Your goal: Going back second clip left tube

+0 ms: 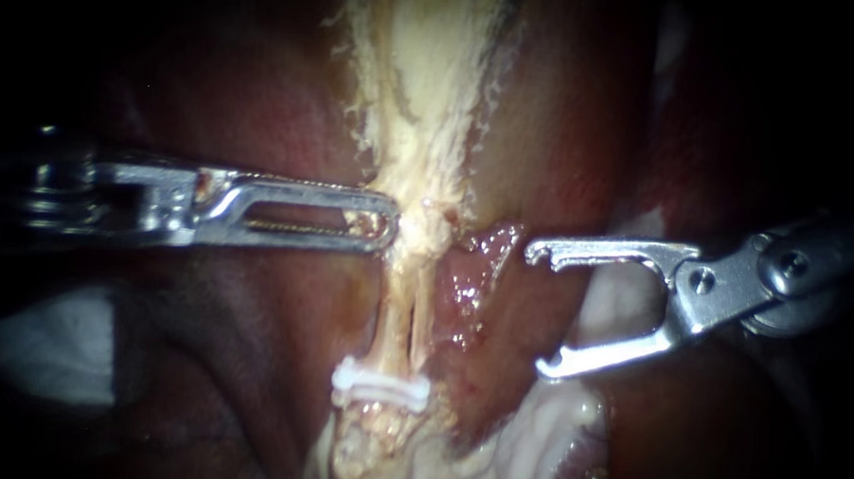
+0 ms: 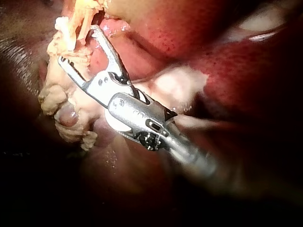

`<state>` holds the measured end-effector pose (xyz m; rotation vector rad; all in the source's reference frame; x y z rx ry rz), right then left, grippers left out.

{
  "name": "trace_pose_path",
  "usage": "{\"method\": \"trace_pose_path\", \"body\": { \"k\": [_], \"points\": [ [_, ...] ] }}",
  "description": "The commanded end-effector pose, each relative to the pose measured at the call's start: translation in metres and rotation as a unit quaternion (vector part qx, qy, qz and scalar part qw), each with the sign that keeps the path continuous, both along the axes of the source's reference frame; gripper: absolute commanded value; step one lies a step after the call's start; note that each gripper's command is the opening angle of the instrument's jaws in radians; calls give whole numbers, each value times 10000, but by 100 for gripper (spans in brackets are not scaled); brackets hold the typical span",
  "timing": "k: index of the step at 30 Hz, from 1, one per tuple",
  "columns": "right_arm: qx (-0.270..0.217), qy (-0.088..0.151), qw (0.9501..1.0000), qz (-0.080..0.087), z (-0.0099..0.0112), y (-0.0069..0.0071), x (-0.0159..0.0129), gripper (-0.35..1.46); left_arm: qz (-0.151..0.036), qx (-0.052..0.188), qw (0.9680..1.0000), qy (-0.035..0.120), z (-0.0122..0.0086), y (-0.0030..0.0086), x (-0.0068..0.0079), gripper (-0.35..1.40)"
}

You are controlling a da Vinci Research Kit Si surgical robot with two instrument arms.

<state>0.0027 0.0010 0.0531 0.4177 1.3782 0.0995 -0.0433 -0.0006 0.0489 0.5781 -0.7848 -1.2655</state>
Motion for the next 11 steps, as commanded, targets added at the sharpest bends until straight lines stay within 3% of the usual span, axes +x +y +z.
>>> {"method": "trace_pose_path", "body": {
  "k": [1,11],
  "points": [
    [-14,8,10000,-8,0,0,0,60,-1,2,10000,-3,0,0,0,-35],
    [-37,24,10000,1,-1,1,1,60,0,2,10000,-3,0,0,1,-35]
  ]
}}
